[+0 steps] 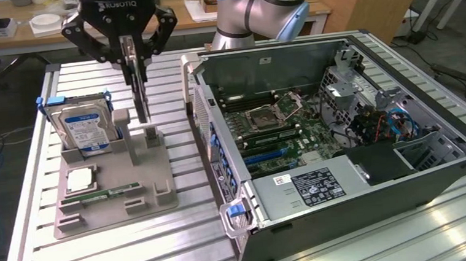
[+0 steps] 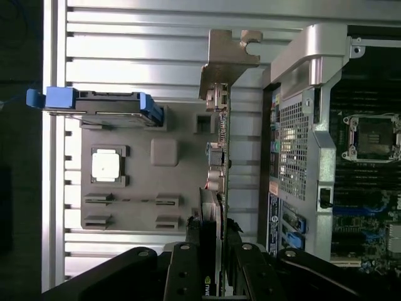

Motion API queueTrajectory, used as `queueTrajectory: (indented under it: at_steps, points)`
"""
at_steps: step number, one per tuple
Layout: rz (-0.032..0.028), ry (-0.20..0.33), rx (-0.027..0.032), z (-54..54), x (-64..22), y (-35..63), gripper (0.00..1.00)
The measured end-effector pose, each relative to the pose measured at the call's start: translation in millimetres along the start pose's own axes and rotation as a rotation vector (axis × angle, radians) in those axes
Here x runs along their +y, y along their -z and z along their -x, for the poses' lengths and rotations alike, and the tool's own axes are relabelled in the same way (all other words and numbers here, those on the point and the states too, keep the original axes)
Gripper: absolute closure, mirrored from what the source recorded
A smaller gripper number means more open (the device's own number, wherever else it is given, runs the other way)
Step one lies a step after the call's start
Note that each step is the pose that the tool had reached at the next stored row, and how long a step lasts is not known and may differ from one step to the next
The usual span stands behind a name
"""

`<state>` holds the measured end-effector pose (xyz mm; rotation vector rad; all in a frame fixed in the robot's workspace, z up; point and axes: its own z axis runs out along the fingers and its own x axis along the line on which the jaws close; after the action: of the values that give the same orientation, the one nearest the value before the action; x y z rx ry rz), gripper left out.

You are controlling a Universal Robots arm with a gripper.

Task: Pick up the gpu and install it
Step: 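Pick up the gpu and move the gpu toward the slot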

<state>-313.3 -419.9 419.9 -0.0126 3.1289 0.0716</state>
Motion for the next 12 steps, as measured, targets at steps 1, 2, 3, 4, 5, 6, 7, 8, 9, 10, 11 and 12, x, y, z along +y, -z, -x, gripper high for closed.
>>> queueTrajectory:
  at_steps: [1,2,3,4,5,6,7,8,9,10,11,12]
  points:
    - [0.0001,0.0,0.0,0.0,0.1,1.9,0.74]
    - [0.0001,0.0,0.0,0.0,0.2,3.5,0.74]
    - [0.0001,0.0,-0.0001,0.1,0.2,4.5,0.74]
    - [0.0001,0.0,-0.0001,0.0,0.2,4.6,0.74]
    - [-0.0008,0.0,-0.0001,0.1,0.2,4.5,0.74]
    - [-0.0039,0.0,0.0,0.8,0.2,4.6,0.74]
    - [-0.0064,0.0,0.0001,1.7,0.1,4.6,0.74]
    - [-0.0091,0.0,0.0,2.9,0.2,4.5,0.74]
    - [-0.0105,0.0,0.0001,4.4,0.2,4.5,0.74]
    - [-0.0112,0.0,0.0001,6.4,0.2,4.4,0.74]
    - [-0.0119,0.0,0.0001,8.4,0.2,4.3,0.74]
    - [-0.0124,0.0,0.0001,10.6,0.1,4.2,0.74]
